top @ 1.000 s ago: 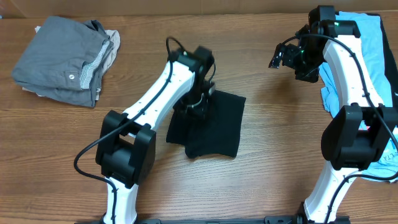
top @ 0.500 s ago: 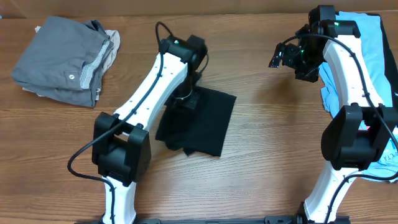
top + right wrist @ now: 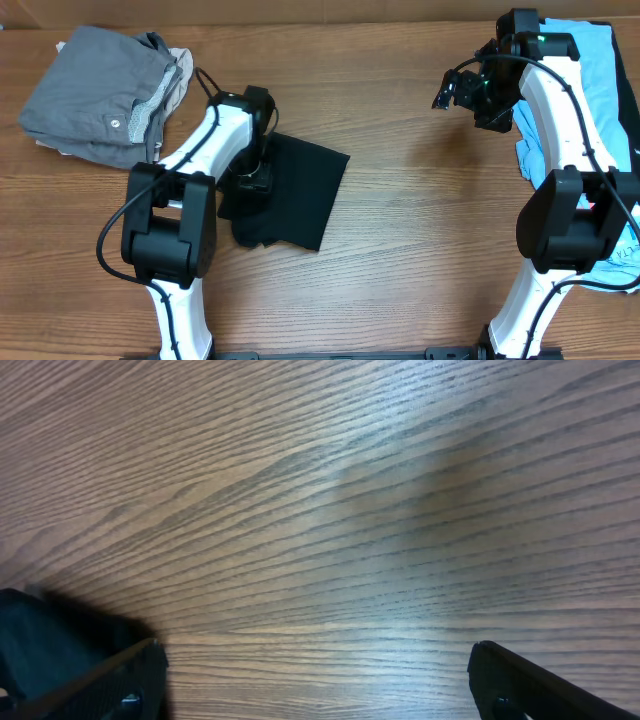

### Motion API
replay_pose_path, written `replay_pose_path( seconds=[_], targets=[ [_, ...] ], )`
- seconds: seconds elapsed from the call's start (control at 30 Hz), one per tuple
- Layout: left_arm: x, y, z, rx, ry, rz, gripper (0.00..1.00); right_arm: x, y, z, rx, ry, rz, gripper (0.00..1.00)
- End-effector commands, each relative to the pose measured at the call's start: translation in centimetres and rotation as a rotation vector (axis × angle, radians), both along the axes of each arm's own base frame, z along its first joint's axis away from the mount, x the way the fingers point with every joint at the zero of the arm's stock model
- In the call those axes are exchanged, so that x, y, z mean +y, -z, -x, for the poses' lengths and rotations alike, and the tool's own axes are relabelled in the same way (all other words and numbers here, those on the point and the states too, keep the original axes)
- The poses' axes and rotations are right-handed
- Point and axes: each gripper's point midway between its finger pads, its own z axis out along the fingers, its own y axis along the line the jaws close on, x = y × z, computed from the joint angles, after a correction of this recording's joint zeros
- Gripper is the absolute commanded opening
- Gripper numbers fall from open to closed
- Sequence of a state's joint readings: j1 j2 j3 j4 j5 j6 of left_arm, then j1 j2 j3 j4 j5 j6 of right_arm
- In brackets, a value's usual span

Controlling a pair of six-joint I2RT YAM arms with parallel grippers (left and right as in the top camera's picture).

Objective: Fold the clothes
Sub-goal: 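Grasp the folded black shirt's edge with the left gripper, then lift the folded black shirt with the left gripper toward the grey stack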

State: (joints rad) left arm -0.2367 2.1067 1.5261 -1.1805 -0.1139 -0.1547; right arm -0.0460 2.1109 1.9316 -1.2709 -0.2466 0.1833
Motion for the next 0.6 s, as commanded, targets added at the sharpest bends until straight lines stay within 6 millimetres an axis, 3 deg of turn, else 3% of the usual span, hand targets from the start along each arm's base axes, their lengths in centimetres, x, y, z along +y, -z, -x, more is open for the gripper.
replay_pose_path(
  seconds=[0.0, 0.07, 0.13, 0.23, 0.57],
  targets=[
    [-0.5, -2.8, -2.5, -0.065, 0.026, 0.041, 0.71, -0.4, -0.1, -0.5, -0.014, 0.009, 0.01, 1.0],
    [-1.0, -4.1, -3.3, -0.084, 0.083, 0.064, 0.74, -0.4, -0.1, -0.5, -0.016, 0.009, 0.01, 1.0],
    [-1.3, -4.7, -3.9, -0.093, 0.164, 0.083, 0.84, -0.4, -0.1, -0.5, -0.016, 0.008, 0.01, 1.0],
    [-1.2, -4.5, -4.0, -0.079, 0.263, 0.093, 0.93, -0.4, -0.1, -0.5, -0.016, 0.005, 0.011, 1.0],
    [0.4, -1.0, -4.2, -0.084, 0.38, 0.131, 0.92, -0.4, -0.1, -0.6, -0.027, -0.02, 0.017, 1.0]
  ],
)
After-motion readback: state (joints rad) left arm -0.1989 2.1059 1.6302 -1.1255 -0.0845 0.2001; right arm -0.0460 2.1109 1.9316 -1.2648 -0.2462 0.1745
